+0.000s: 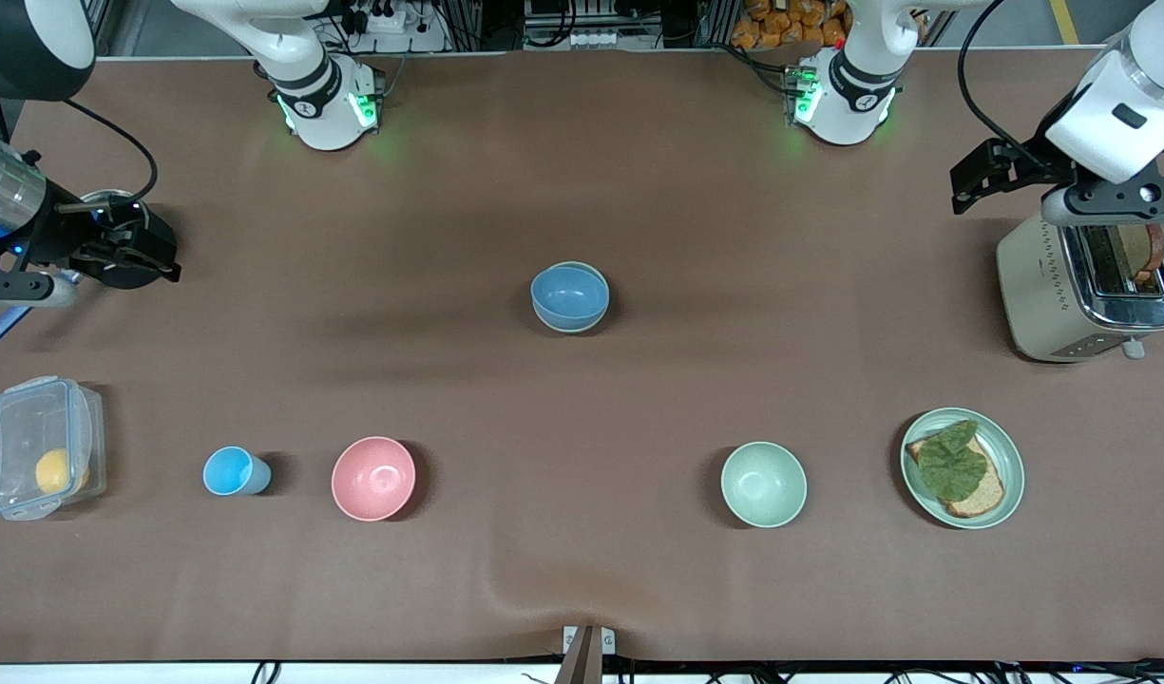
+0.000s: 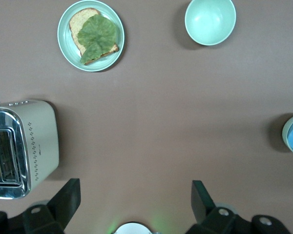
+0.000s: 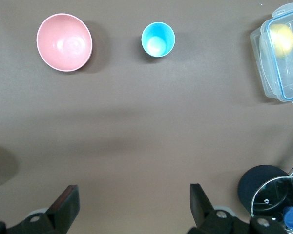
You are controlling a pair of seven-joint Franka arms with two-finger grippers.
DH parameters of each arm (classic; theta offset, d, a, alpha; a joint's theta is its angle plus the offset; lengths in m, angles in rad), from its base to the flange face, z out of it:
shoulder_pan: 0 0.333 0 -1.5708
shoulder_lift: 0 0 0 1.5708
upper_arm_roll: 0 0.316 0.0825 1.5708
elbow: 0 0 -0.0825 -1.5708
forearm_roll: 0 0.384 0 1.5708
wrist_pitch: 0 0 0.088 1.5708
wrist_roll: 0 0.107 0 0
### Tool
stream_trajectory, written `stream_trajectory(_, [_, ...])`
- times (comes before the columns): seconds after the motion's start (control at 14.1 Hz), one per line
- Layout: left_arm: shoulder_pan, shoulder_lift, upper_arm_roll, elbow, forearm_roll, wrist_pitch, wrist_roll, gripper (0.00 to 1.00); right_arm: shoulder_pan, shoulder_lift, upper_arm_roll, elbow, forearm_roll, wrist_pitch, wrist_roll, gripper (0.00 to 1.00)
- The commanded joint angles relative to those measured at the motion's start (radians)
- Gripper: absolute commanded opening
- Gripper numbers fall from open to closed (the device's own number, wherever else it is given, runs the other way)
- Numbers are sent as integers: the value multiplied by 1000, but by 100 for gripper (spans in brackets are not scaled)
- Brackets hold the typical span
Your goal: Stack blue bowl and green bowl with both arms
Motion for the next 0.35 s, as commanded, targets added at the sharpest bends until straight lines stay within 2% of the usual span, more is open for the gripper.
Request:
stream_trajectory(0.0, [16, 11, -5, 28, -22, -26, 51, 100, 4, 5, -1, 14, -20, -11, 1, 100])
stream_trajectory(0.28, [21, 16, -5, 28, -23, -26, 53, 100, 4, 6, -1, 14, -20, -11, 1, 100])
